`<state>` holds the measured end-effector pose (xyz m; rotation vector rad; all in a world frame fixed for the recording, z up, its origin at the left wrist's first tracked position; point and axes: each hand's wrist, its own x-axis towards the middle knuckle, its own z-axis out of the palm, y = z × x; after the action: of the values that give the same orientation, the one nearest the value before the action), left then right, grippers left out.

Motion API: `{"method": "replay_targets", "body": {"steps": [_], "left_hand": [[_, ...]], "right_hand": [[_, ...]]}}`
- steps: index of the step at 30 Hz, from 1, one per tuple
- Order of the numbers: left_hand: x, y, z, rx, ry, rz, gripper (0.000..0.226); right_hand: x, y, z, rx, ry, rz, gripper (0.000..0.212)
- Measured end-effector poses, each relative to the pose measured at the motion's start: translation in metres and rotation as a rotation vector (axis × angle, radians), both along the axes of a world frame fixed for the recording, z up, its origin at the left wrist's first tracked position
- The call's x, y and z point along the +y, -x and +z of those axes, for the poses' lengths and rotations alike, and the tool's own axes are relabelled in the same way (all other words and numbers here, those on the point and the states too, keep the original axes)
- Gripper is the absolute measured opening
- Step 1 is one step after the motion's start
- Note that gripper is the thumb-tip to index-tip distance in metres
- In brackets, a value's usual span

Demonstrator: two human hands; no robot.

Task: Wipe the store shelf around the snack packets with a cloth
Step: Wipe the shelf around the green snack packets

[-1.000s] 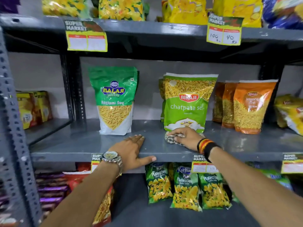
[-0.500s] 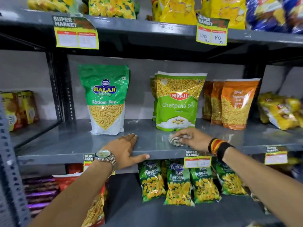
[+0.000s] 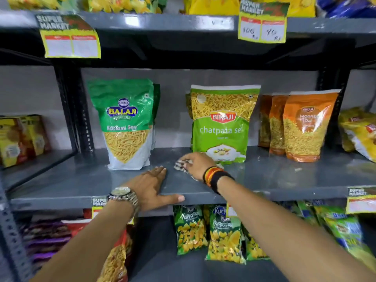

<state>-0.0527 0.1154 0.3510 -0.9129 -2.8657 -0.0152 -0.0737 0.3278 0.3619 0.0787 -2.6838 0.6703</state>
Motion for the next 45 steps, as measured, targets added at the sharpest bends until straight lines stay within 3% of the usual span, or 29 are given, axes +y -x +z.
{"method": "replay_targets", "body": {"steps": [4, 7, 9, 13, 18, 24, 27, 31, 35, 41, 45], "left_hand": [[-0.001, 0.002, -0.002, 0.026, -0.001, -0.008, 0.125], [-0.003, 0.004, -0.004, 0.021, -0.013, -0.006, 0.139], [-0.003, 0.005, -0.004, 0.027, -0.014, -0.011, 0.137], [-0.003, 0.007, -0.006, 0.032, -0.01, -0.018, 0.126], [-0.003, 0.01, -0.006, 0.011, -0.014, -0.024, 0.144], [-0.002, 0.009, -0.006, 0.007, -0.03, -0.049, 0.132], [-0.001, 0.005, -0.003, 0.007, -0.009, -0.036, 0.125], [0.007, 0.006, -0.002, 0.003, -0.011, -0.043, 0.136], [0.042, -0.007, -0.001, 0.001, 0.007, -0.056, 0.14], [0.086, -0.027, -0.003, 0.05, 0.051, -0.056, 0.136], [0.111, -0.035, -0.001, 0.047, 0.073, -0.056, 0.129]], "right_hand": [[0.048, -0.035, 0.006, -0.057, 0.047, 0.049, 0.029], [0.087, -0.06, 0.01, -0.092, 0.116, -0.013, 0.026], [0.098, -0.076, 0.014, -0.06, 0.115, -0.054, 0.025], [0.062, -0.082, 0.021, 0.01, 0.168, 0.044, 0.025], [0.023, -0.066, -0.001, -0.007, 0.074, 0.073, 0.027], [0.119, -0.094, 0.001, -0.022, 0.044, -0.298, 0.022], [0.143, -0.116, 0.013, -0.025, 0.078, -0.356, 0.018], [0.109, -0.124, 0.03, 0.126, 0.143, -0.135, 0.027], [0.075, -0.131, 0.008, 0.041, 0.007, 0.121, 0.028], [0.16, -0.133, 0.014, -0.037, 0.025, 0.126, 0.028], [0.195, -0.102, 0.04, 0.02, 0.099, 0.18, 0.027]]}}
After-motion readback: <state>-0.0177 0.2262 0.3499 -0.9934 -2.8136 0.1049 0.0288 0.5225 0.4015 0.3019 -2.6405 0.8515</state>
